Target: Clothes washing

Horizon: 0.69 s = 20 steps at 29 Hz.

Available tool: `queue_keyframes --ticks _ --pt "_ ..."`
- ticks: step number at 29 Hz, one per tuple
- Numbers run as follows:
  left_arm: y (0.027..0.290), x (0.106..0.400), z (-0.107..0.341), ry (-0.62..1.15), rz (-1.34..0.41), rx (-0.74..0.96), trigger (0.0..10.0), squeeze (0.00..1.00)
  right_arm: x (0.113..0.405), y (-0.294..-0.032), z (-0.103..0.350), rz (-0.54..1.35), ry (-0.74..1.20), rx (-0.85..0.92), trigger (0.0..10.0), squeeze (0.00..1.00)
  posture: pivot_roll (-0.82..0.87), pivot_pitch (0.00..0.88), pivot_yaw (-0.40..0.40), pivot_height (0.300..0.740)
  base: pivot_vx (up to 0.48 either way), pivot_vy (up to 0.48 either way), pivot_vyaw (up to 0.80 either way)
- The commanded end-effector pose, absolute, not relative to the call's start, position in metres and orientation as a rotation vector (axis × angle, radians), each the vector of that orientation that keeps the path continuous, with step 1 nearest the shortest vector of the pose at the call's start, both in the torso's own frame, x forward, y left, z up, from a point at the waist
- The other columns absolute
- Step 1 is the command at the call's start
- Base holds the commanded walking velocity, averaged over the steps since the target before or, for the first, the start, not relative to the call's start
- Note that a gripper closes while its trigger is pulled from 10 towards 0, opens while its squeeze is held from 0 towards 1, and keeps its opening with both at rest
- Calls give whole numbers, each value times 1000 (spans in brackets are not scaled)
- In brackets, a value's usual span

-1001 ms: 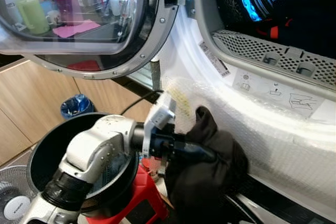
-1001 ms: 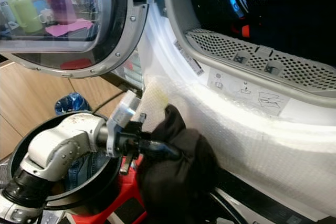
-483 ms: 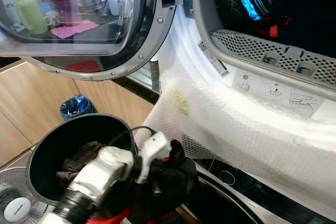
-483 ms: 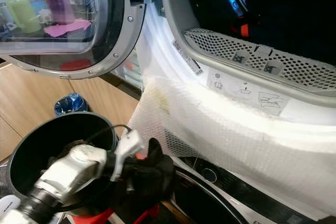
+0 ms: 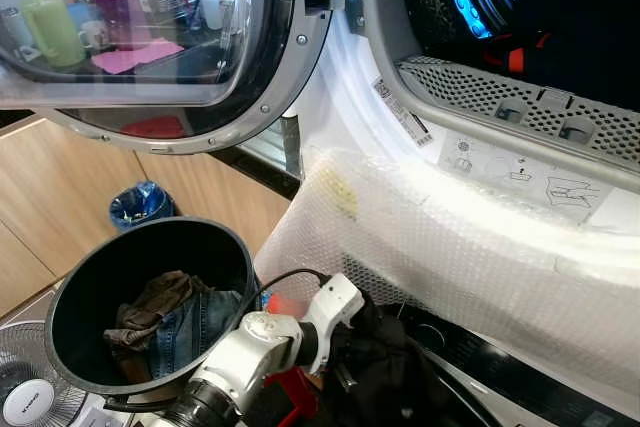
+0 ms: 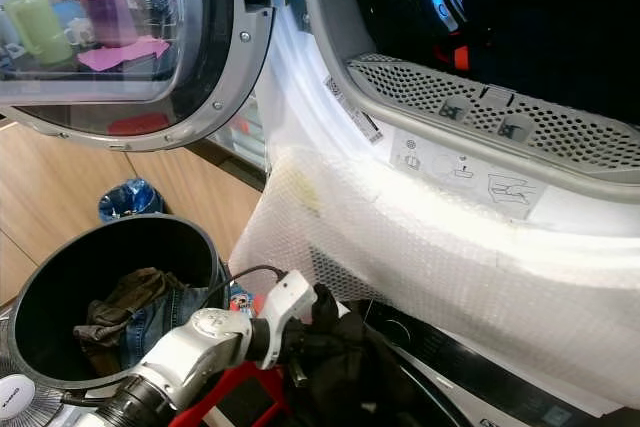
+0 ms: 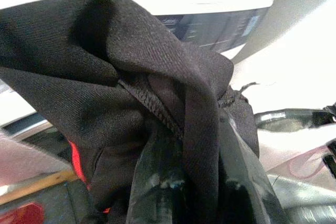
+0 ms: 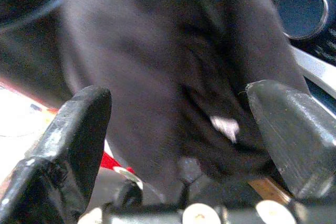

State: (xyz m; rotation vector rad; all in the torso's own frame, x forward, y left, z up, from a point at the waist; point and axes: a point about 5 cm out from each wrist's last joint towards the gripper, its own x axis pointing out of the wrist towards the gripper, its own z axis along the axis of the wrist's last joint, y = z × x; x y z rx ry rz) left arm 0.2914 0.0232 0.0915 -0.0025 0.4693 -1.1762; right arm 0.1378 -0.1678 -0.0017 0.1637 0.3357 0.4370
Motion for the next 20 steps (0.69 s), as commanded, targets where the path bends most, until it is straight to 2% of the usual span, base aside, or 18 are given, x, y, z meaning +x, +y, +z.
queue_keyframes --ticks 1,5,14,15,20 --pt "18 288 87 488 -1179 7 0 0 136 -161 6 460 330 165 10000 1000 37 129 52 740 0 0 0" --pt "3 288 92 481 -1207 -25 0 0 132 -148 18 508 322 167 10000 1000 22 136 61 740 0 0 0" --pt "-14 287 103 471 -1271 -59 0 0 144 -149 24 376 308 55 10000 1000 10 141 66 740 0 0 0" --pt "-17 286 105 474 -1285 -79 0 0 147 -150 24 338 314 39 10000 0 2 140 70 740 0 0 0" --pt "-22 285 110 478 -1309 -105 0 0 154 -153 25 240 319 -11 10000 0 3 141 73 740 0 0 0"
